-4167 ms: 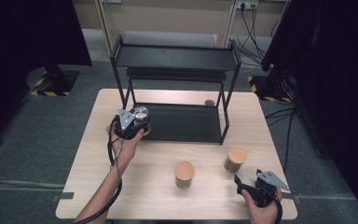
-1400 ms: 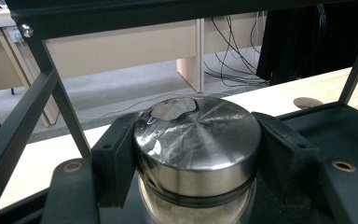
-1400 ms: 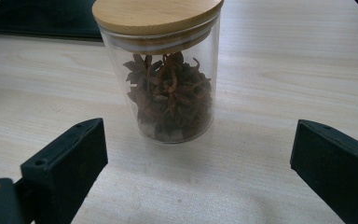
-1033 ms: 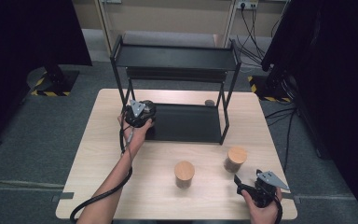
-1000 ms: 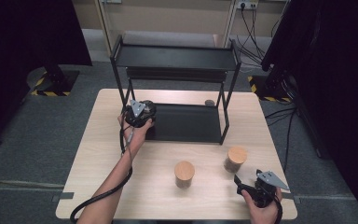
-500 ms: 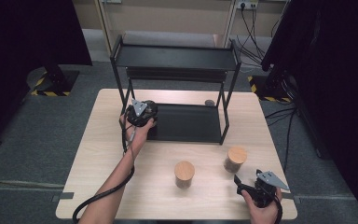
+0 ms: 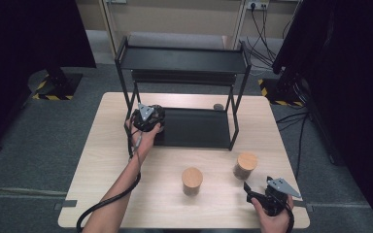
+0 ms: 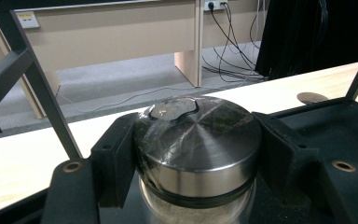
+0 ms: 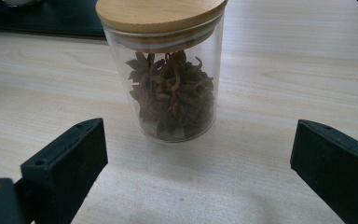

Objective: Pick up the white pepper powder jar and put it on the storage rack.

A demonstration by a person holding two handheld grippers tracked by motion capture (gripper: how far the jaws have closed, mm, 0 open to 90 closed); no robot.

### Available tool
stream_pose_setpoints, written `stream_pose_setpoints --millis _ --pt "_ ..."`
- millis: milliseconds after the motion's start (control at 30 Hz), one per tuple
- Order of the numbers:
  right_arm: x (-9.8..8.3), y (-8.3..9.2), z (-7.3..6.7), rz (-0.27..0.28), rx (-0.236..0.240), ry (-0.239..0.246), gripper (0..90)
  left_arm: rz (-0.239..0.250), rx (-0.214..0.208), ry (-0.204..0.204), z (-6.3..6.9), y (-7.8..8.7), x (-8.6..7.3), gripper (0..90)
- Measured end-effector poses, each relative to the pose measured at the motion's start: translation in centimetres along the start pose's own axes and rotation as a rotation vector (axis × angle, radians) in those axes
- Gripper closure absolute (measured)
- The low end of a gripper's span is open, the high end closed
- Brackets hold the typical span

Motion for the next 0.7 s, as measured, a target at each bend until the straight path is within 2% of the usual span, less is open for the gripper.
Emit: stream_pose_setpoints --millis 700 --pt "-0.04 0.03 -0.08 -0.002 0.003 0.0 4.0 -0.002 -0.015 0.003 0.02 -0.14 -0.44 34.2"
Point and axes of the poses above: each handheld gripper's, and its own axes: y roughly backward along the jaws, x roughly out of its top, z roughly to its right, the point moved 1 cm from there along -y, roughly forward along the jaws, and after that the axes turned 8 degrees about -y, right-handed, at the moved point
